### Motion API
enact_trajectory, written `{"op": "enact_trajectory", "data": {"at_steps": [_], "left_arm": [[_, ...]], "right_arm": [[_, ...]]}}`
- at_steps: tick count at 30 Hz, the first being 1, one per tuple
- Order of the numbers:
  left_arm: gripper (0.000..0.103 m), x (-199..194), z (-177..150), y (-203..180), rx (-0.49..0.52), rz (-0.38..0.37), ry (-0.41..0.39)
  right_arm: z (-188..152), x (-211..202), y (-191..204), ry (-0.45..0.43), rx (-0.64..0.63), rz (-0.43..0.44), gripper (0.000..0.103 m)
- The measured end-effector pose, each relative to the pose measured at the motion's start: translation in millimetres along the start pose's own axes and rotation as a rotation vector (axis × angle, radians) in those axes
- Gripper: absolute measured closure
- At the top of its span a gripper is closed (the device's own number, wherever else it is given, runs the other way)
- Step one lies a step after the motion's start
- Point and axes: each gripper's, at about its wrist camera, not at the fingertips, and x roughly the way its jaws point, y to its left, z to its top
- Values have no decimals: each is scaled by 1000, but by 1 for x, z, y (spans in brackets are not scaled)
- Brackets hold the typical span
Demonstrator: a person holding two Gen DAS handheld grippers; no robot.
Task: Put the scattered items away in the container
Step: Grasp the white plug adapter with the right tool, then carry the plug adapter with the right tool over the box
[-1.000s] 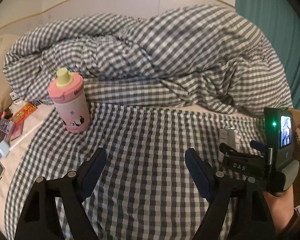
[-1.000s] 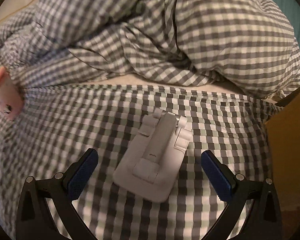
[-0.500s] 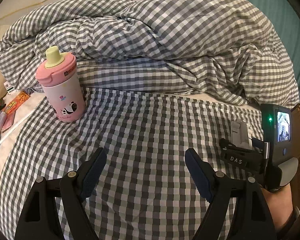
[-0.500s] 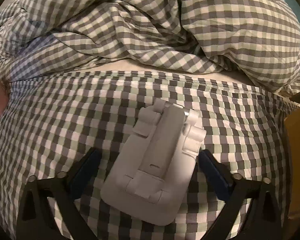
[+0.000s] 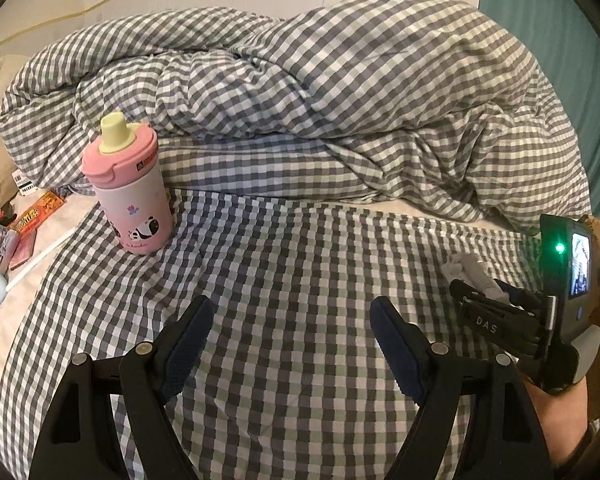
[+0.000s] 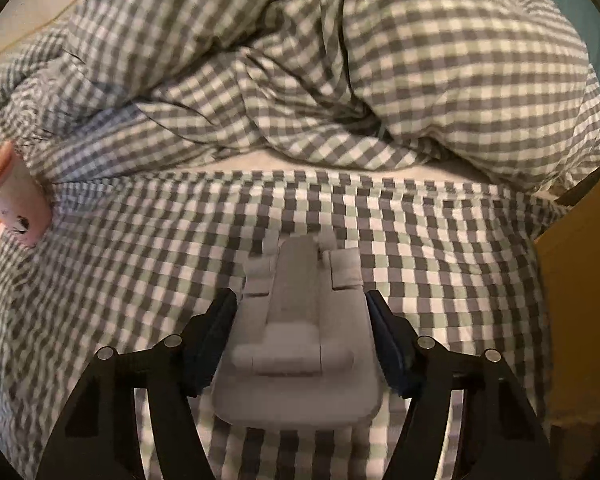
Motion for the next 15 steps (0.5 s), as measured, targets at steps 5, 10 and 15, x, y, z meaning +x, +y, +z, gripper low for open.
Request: {"op": "enact_trajectory", "data": {"at_steps": [5, 10, 15], "left_arm": [[20, -21, 4, -9, 8, -5, -28], [20, -45, 8, -16, 14, -13, -57], [20, -68, 10, -22, 19, -21, -83]], "right_arm": [[-2, -30, 2, -24, -13, 26, 39], [-3, -59, -2, -58, -25, 43, 39], [-3, -92, -4, -112, -26, 57, 39]]}}
